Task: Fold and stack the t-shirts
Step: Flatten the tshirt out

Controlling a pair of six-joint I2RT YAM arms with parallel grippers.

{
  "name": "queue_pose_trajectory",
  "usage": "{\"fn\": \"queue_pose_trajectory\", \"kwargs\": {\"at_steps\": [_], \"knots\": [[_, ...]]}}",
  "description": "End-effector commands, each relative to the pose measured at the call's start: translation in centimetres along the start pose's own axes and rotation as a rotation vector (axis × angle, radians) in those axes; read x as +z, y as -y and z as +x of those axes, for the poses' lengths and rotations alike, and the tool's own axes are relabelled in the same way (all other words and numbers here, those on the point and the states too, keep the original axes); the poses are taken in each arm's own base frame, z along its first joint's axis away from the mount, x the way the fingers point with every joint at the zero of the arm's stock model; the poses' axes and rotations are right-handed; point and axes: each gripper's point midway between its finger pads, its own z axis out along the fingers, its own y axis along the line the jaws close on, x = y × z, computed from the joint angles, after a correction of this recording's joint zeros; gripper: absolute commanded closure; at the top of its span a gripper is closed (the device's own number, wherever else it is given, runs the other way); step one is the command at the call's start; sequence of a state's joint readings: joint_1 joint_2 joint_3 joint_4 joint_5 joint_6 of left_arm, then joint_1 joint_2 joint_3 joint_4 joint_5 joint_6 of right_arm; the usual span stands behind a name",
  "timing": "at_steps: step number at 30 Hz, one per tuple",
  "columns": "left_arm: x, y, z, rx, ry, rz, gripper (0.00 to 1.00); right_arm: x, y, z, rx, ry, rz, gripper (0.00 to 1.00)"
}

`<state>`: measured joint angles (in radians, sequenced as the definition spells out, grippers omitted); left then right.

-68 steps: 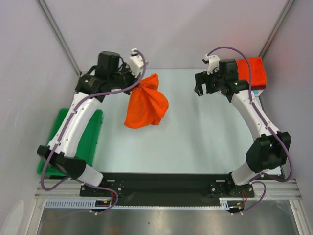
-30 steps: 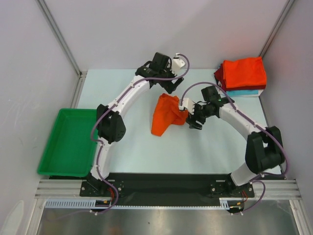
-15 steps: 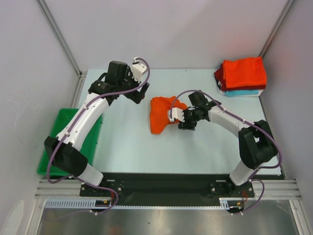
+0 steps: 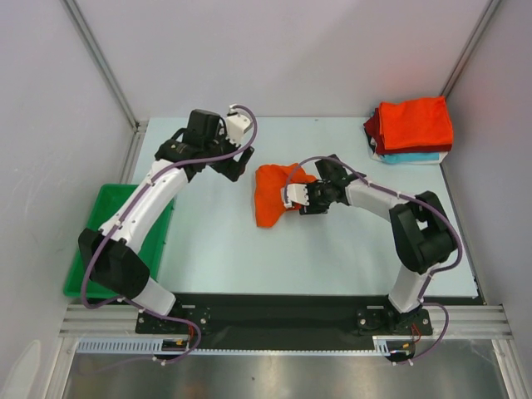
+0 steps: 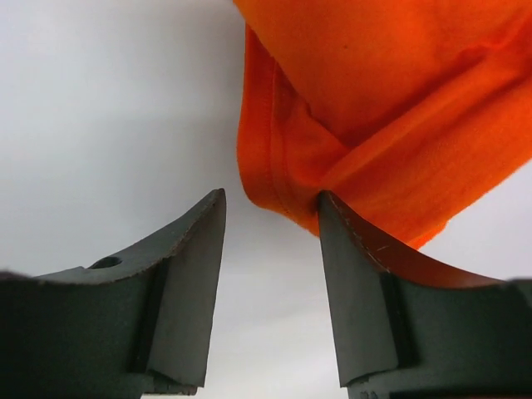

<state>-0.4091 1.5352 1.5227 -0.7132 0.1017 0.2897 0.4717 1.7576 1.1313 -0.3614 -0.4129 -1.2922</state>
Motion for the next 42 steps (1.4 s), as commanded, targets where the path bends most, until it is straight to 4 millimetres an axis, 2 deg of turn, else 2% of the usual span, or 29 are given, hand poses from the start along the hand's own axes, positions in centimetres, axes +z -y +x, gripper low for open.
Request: {"fn": "queue_pose_trajectory", "kwargs": {"at_steps": [1,2,4,5,7,10,13,14,15,17,18,21,22,24,25,26,28,30,33,35,36,38,40,41,42], "knots": [[-0.6,-0.7,-0.3,0.01,0.022,-0.038,0.08,0.7,2.5,-0.6,-0.05,-0.009,0.05,0.48],[-0.6,-0.7,-0.1,0.01,0.019,-0.04,0.08,0.8,2.3,-0.6,-0.037,-0.016,0.038,0.59],[-0.8,-0.9,-0.1,0.009,0.023,-0.047,0.08,0.7,2.5,-0.7,-0.027,-0.02,0.043,0.71],[-0.9,-1.0,0.0,0.007,0.021,-0.05,0.08,0.2,3.0,-1.1,-0.022,-0.016,0.063,0.84],[-0.9,-1.3,0.1,0.002,0.024,-0.058,0.08,-0.4,3.5,-1.6,-0.023,-0.013,0.088,0.99],[-1.0,-1.7,0.1,0.005,0.026,-0.07,0.08,-2.9,5.1,-3.4,-0.037,0.011,0.159,1.0],[-1.1,-2.2,-0.3,0.009,0.037,-0.096,0.08,-7.4,7.8,-7.0,-0.055,0.076,0.266,1.0],[-1.1,-2.4,-0.5,0.008,0.046,-0.105,0.06,-10.1,8.9,-8.9,-0.077,0.112,0.331,1.0],[-1.2,-2.9,-0.6,0.006,0.046,-0.125,0.04,-12.0,10.0,-10.9,-0.086,0.161,0.374,1.0],[-1.1,-3.5,-1.2,-0.005,0.06,-0.144,0.03,-15.1,11.0,-13.5,-0.118,0.216,0.441,1.0],[-1.2,-3.8,-1.6,-0.015,0.072,-0.154,0.03,-18.1,11.8,-15.6,-0.152,0.255,0.506,1.0],[-1.5,-5.2,-2.8,-0.044,0.102,-0.215,0.03,-22.5,12.7,-19.6,-0.194,0.348,0.613,1.0],[-1.9,-5.7,-3.4,-0.044,0.117,-0.236,0.03,-24.5,13.3,-21.7,-0.205,0.399,0.658,1.0],[-1.9,-6.3,-4.0,-0.048,0.128,-0.258,0.03,-26.7,14.0,-23.6,-0.198,0.442,0.717,1.0],[-2.2,-6.6,-4.6,-0.049,0.141,-0.273,0.03,-29.2,15.0,-25.3,-0.188,0.493,0.776,1.0],[-2.4,-6.9,-4.9,-0.053,0.15,-0.285,0.03,-30.1,15.5,-26.1,-0.173,0.519,0.799,1.0],[-2.7,-7.2,-5.7,-0.06,0.167,-0.3,0.04,-32.7,17.7,-27.2,-0.12,0.558,0.884,1.0],[-2.9,-7.3,-6.1,-0.065,0.179,-0.3,0.04,-33.6,19.3,-26.9,-0.102,0.538,0.95,1.0],[-3.6,-6.6,-6.9,-0.054,0.204,-0.267,0.05,-33.3,21.5,-24.8,-0.112,0.477,1.018,1.0],[-3.8,-5.9,-7.1,-0.031,0.208,-0.233,0.07,-34.6,23.5,-24.5,-0.096,0.491,1.094,1.0],[-3.9,-5.3,-7.0,0.005,0.206,-0.207,0.09,-34.9,24.3,-23.4,-0.086,0.463,1.107,1.0],[-3.5,-3.5,-6.5,0.04,0.187,-0.146,0.14,-32.4,25.7,-20.4,-0.043,0.368,1.082,1.0],[-3.3,-1.9,-5.7,0.09,0.163,-0.11,0.16,-30.3,26.7,-16.1,0.025,0.274,1.062,1.0],[-3.2,-0.4,-5.7,0.122,0.16,-0.083,0.17,-28.1,27.1,-13.7,0.069,0.223,1.033,1.0],[-3.1,0.5,-5.5,0.153,0.155,-0.069,0.18,-26.9,27.1,-11.6,0.109,0.183,1.012,1.0]]}}
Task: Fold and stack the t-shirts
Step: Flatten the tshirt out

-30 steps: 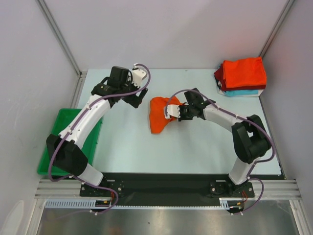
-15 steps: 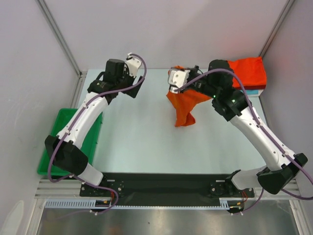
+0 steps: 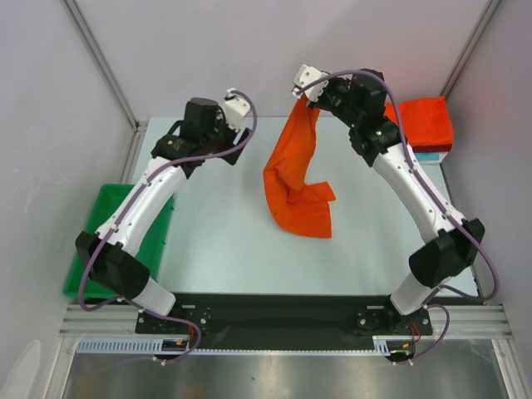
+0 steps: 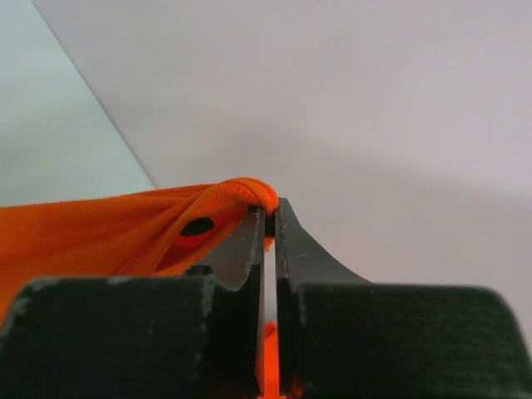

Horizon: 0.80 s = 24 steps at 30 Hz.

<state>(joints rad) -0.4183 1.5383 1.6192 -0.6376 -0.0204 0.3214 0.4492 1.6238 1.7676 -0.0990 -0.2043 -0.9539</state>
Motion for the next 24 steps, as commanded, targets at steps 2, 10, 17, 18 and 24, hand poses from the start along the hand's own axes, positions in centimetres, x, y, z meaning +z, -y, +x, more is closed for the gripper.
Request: {"fn": "queue_pose_trajectory", "kwargs": {"at_steps": [2,10,17,18,24], "knots": [[-2.1,6.1,-0.3,0.157,0.026,0.15,0.2,0.3,1.5,9.6,0.049,-0.243,0.082,1.0],[-0.9,16.2,3.2,0.208,-0.045,0.471,0.35,-1.1,-2.7,14.6,0.121,-0.377,-0.02,1.0],[3.6,25.6,4.8,0.204,-0.137,0.691,0.35,-2.3,-4.8,18.1,0.127,-0.463,-0.057,1.0],[4.2,26.4,4.9,0.192,-0.152,0.705,0.36,-2.5,-4.2,18.7,0.128,-0.474,-0.045,1.0],[10.0,30.8,5.2,0.138,-0.222,0.764,0.38,-3.8,-2.8,21.4,0.152,-0.531,-0.016,1.0]]}}
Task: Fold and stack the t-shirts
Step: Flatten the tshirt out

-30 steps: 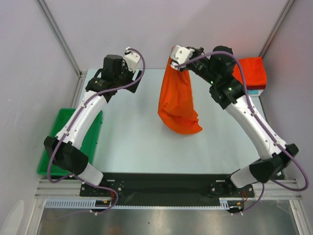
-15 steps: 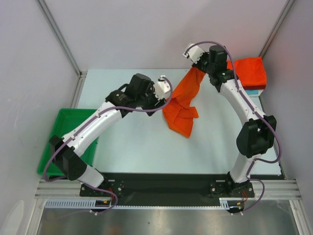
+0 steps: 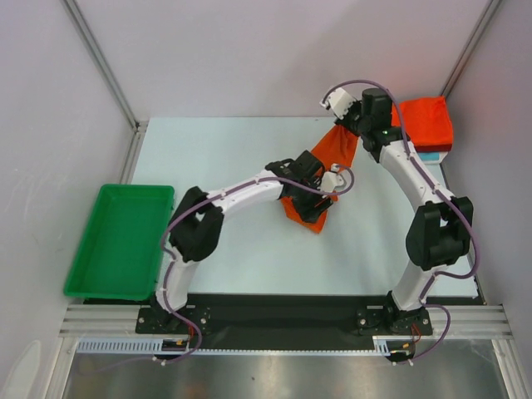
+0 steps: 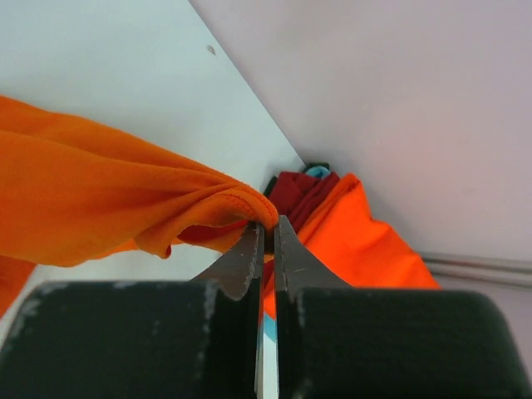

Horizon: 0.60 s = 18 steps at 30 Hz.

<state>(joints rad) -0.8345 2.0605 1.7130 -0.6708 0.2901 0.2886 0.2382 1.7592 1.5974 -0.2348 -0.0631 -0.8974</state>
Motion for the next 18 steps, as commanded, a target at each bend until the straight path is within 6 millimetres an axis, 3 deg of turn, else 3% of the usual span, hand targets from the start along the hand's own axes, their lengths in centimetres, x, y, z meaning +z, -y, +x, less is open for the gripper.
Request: {"fn": "queue_pose_trajectory", "kwargs": {"at_steps": [1,2,8,14,17,18], "knots": [[0.7,0.1,-3.7,-0.041,0.081,0.045,0.38,-1.4,3.7,-0.4,0.03,0.017,0.092,1.0],[2.2,-0.1,-3.0,-0.055,0.053,0.053,0.38,-1.5,3.8,-0.2,0.035,0.014,0.093,1.0],[5.8,-0.3,-2.2,-0.056,0.01,0.059,0.36,-1.8,4.4,0.6,0.06,0.008,0.101,1.0],[8.0,0.1,-1.9,-0.02,-0.017,0.051,0.4,-1.5,4.8,1.2,0.073,-0.002,0.104,1.0],[8.6,0.0,-1.5,-0.01,-0.031,0.042,0.49,-1.3,4.9,1.5,0.082,-0.006,0.108,1.0],[8.5,0.0,-1.2,-0.008,-0.04,0.04,0.61,-1.4,5.0,1.5,0.086,-0.006,0.11,1.0]]}}
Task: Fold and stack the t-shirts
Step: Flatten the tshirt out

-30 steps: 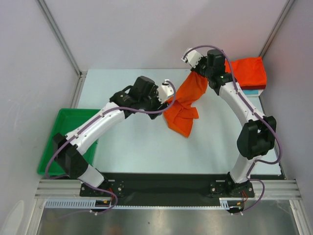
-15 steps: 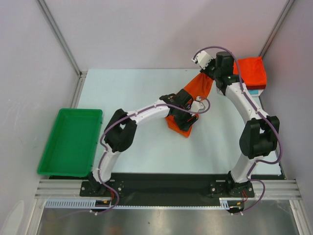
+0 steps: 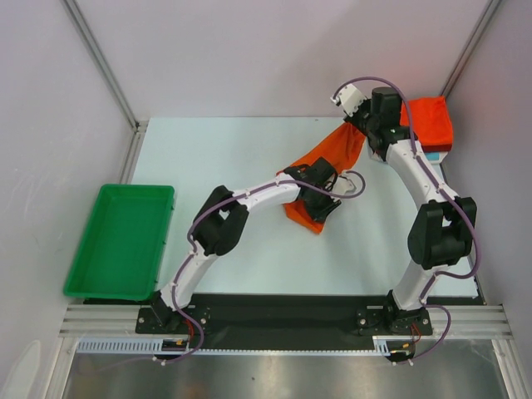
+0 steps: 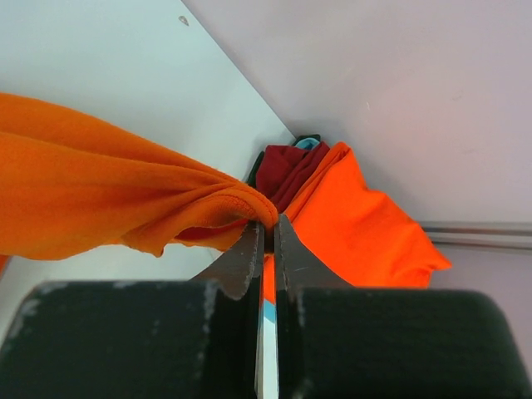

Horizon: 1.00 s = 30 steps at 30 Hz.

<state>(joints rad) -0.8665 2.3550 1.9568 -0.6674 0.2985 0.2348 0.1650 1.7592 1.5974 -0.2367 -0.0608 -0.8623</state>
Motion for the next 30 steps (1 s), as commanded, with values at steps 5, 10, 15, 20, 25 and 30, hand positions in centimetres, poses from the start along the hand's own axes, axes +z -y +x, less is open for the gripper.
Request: {"fn": "queue_pose_trajectory", "kwargs": {"at_steps": [5,10,15,20,25,30], "knots": [[-2.2,-0.4,-0.3,0.013,-0.001,-0.03,1.0,-1.2,2.8,-2.0,0.046,0.052,0.065,1.0],[-13.0,-3.2,-1.2,0.081,0.126,-0.229,1.0,-3.9,3.7,-3.0,0.05,0.072,0.08,1.0],[-25.8,-4.1,0.1,0.2,0.293,-0.472,1.0,-10.4,5.0,-4.7,0.168,0.121,0.081,1.0],[-32.8,-3.3,3.0,0.267,0.355,-0.66,0.99,-18.0,2.9,-6.0,0.297,0.191,0.011,1.0],[-39.6,-1.5,4.1,0.259,0.474,-0.786,0.99,-28.6,2.2,-10.5,0.336,0.4,0.004,1.0],[-41.8,-3.9,3.4,0.228,0.493,-0.91,1.0,-27.4,0.8,-8.7,0.426,0.34,-0.011,1.0]]}}
